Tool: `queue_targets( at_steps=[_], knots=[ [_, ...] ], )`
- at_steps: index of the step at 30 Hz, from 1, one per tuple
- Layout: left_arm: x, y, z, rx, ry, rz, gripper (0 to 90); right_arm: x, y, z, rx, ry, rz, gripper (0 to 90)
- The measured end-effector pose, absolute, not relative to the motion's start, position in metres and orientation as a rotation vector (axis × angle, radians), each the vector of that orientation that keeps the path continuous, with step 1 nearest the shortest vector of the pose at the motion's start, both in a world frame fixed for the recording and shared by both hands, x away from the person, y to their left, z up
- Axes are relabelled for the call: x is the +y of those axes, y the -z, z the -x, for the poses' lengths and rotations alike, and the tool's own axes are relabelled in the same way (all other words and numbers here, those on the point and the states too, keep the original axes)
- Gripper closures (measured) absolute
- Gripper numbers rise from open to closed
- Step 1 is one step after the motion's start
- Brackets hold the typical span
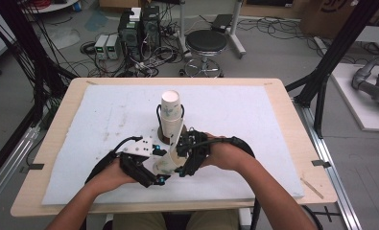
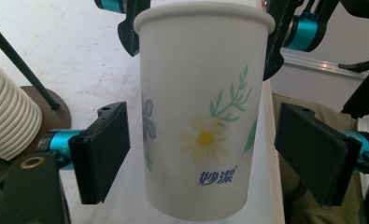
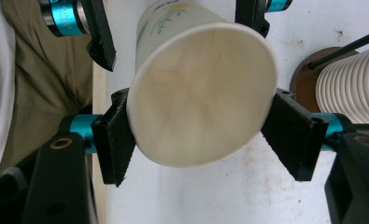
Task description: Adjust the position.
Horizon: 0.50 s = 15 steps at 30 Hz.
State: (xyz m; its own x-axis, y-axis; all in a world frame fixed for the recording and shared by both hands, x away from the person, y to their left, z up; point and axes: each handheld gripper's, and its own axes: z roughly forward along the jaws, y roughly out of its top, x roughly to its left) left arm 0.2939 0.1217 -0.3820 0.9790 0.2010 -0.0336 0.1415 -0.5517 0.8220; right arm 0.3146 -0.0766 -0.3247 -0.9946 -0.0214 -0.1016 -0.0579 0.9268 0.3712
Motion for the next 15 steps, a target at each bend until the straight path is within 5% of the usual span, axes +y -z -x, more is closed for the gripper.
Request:
queue_targets(
  at_steps=[15],
  knots=[
    [0.1189,0.3859,-0.297,0.24,-0.048,-2.197,29.0,-0.0724,0.3279,-0.3128,3.01,-0.549,0.085,30.4]
  ],
)
